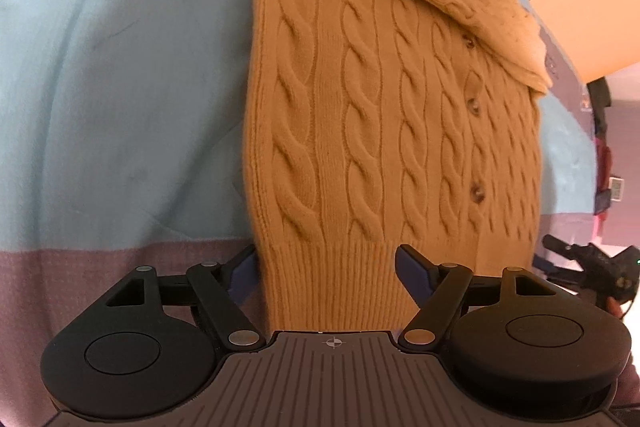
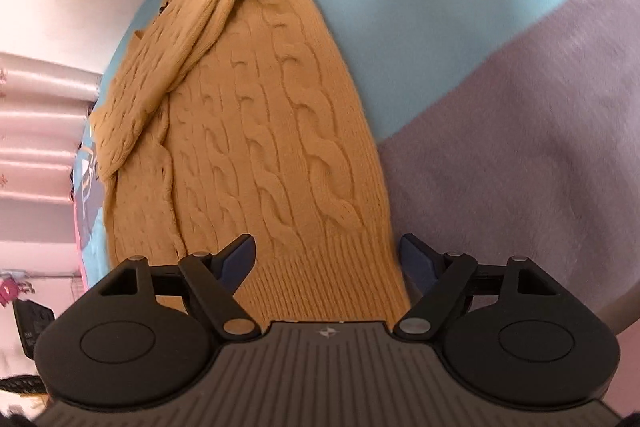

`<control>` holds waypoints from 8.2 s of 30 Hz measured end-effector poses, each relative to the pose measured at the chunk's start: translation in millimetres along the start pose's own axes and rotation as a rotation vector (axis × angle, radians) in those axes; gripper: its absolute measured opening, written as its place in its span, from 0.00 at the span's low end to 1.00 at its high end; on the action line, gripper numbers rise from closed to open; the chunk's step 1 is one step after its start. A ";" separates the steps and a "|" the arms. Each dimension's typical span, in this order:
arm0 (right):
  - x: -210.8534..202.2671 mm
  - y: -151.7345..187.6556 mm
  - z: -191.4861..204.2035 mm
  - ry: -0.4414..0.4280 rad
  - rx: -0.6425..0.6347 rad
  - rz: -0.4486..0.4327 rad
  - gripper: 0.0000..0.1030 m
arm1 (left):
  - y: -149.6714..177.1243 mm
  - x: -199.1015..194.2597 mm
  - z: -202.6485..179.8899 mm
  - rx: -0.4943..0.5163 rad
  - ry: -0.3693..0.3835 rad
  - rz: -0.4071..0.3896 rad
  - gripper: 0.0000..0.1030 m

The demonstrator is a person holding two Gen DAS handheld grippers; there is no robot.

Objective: Fold small clothes

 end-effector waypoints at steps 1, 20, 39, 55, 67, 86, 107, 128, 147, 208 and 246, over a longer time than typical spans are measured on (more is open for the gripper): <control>-1.5 1.9 -2.1 -0.004 0.010 -0.005 0.76 | -0.4 0.8 0.4 -0.005 0.009 0.002 1.00; 3.7 7.1 -19.0 -0.200 0.180 0.009 0.61 | 7.8 4.9 8.3 -0.196 0.270 0.070 1.00; 25.4 3.2 -6.6 -0.225 0.192 0.091 0.40 | 3.6 38.6 -4.8 -0.213 0.304 0.153 0.88; 12.3 -64.0 58.9 -0.232 -0.077 0.018 0.10 | -45.0 -9.4 -59.4 -0.071 0.357 0.005 0.71; 18.7 -162.6 106.6 -0.294 -0.159 -0.105 0.10 | -126.1 -54.1 -101.2 0.008 0.393 -0.125 0.70; 68.6 -307.5 114.1 -0.274 -0.082 -0.216 0.10 | -256.2 -47.0 -125.5 -0.017 0.303 -0.203 0.69; 65.2 -316.1 111.2 0.180 -0.291 -0.313 0.71 | -264.2 -68.7 -89.5 -0.022 -0.114 -0.414 1.00; 94.8 -256.1 99.8 0.583 -0.561 -0.132 0.81 | -208.6 -21.2 -110.7 0.239 -0.461 -0.374 1.00; 109.3 -258.5 60.1 0.235 -0.321 -0.191 0.91 | -197.2 70.8 -188.2 0.410 -0.487 -0.264 1.00; 185.9 -22.5 372.5 -0.033 -1.568 -0.092 0.81 | -208.1 -106.9 -80.2 0.049 -0.341 -0.550 1.00; 180.3 -207.7 251.6 -0.419 -0.111 0.062 0.64 | -214.7 1.4 -140.9 0.241 0.134 -0.171 1.00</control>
Point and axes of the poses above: each gripper's, at about its wrist camera, not at the fingertips, and x roughly the way its jaws point, z to its left, y to its underside, the point moved 10 cm from there along x, roughly the way its jaws point, and after that the axes turned 13 degrees about -x, right-handed, at the moved point
